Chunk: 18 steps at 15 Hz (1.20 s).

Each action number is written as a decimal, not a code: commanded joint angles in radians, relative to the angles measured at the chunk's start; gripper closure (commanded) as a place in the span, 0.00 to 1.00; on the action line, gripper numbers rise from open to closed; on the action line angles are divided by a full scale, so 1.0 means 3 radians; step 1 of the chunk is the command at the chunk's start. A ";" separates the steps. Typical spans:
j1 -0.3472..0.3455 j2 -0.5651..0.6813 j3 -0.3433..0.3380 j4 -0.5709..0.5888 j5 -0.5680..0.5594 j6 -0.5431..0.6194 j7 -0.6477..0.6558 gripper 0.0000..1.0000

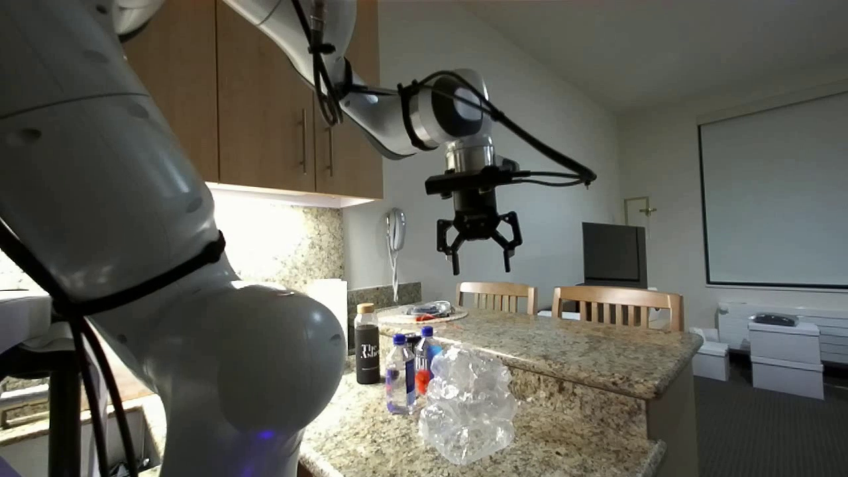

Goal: Put one of the water bottles on the counter in the plastic bag

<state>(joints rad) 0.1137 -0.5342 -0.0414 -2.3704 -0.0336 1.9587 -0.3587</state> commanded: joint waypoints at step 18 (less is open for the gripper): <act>0.0438 0.0631 0.0135 0.0195 0.0540 0.0684 -0.0272 0.00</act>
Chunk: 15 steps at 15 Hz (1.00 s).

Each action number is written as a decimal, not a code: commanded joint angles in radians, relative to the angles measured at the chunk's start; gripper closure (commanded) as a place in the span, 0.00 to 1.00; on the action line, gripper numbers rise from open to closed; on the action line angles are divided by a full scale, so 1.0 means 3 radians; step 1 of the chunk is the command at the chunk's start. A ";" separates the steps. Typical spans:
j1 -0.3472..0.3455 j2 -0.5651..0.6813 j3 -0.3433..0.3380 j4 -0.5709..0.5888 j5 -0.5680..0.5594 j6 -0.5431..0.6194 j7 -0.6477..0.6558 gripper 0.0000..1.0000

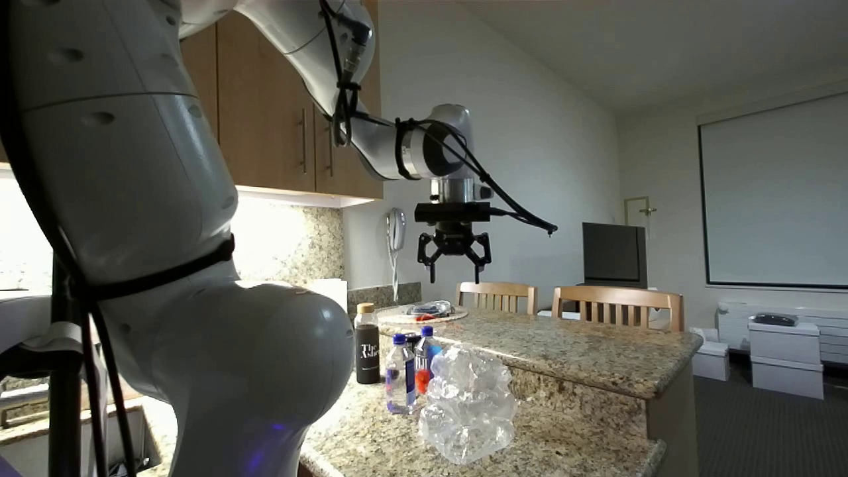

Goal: Put one of the water bottles on the counter in the plastic bag

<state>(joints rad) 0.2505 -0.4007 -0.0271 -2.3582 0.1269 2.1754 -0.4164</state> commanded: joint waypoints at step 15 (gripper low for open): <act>-0.0006 0.1900 0.0716 0.1423 0.0194 0.0310 -0.0899 0.00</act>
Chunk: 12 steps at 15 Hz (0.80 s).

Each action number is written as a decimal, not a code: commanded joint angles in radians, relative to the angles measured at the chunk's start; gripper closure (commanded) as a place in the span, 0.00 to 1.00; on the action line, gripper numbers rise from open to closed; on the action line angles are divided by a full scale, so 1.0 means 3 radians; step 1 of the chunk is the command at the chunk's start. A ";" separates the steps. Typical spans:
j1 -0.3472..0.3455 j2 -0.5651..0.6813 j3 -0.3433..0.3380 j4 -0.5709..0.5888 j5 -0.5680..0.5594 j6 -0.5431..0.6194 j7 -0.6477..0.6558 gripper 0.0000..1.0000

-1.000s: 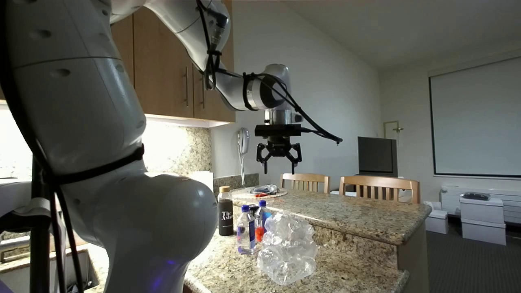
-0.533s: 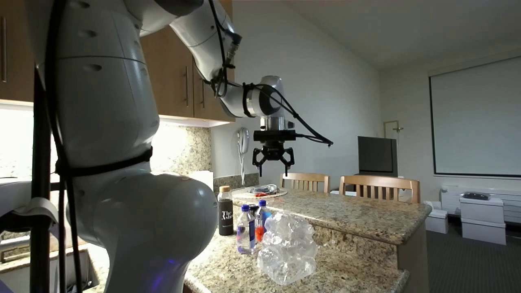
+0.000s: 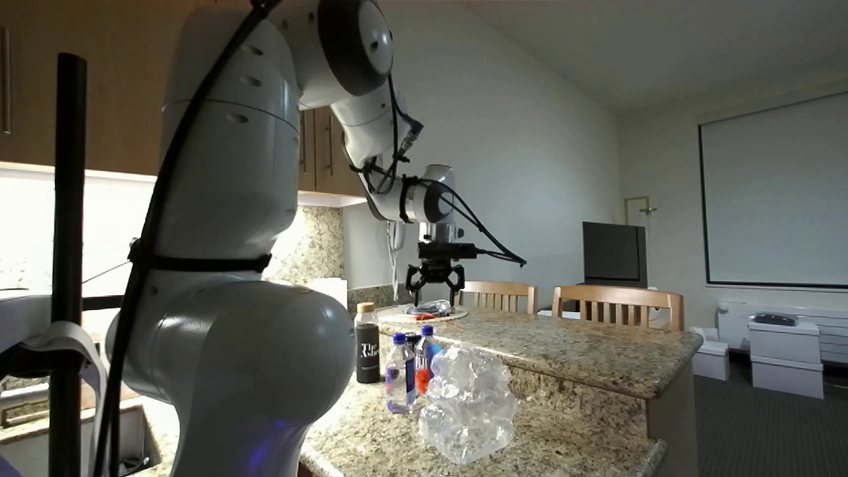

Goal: Put one of the water bottles on the counter in the plastic bag

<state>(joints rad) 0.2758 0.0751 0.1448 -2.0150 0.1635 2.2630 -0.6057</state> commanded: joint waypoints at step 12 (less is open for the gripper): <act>-0.0024 0.1235 0.0362 0.1139 -0.0593 -0.0325 -0.0123 0.00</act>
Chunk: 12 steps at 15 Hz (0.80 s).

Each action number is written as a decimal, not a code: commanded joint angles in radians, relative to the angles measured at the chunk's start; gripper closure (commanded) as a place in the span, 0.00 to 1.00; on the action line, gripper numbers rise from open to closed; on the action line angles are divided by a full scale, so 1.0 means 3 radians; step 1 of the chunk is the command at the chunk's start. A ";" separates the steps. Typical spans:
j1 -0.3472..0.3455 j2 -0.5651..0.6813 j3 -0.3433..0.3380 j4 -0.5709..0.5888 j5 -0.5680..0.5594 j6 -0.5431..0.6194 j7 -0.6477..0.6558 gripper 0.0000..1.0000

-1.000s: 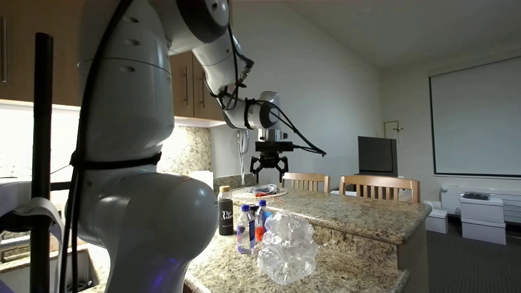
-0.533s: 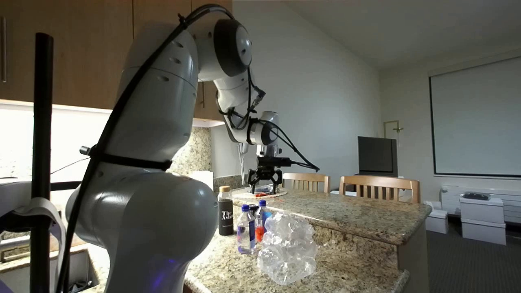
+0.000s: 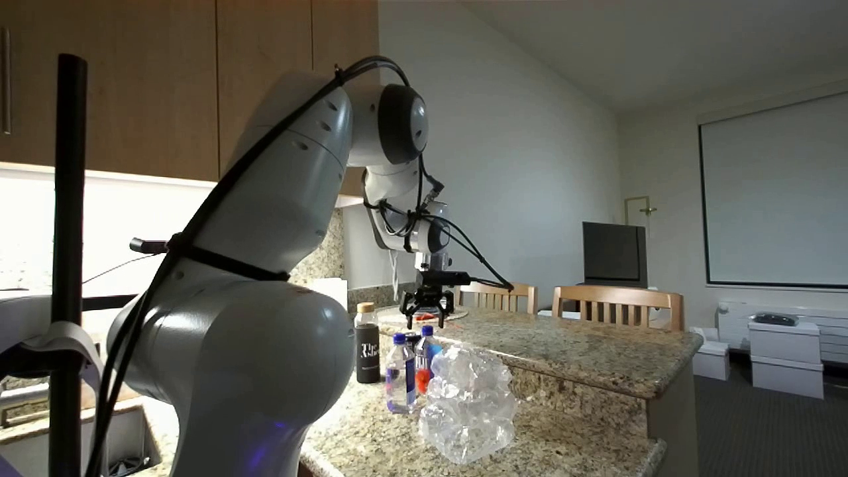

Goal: Put one of the water bottles on the counter in the plastic bag

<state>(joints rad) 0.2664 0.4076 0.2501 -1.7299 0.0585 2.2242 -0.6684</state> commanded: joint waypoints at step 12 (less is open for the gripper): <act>0.0047 0.0312 0.0018 0.0505 -0.0525 -0.0644 0.0117 0.47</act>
<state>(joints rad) 0.2805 0.4907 0.2500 -1.6046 -0.0713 2.0759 -0.6582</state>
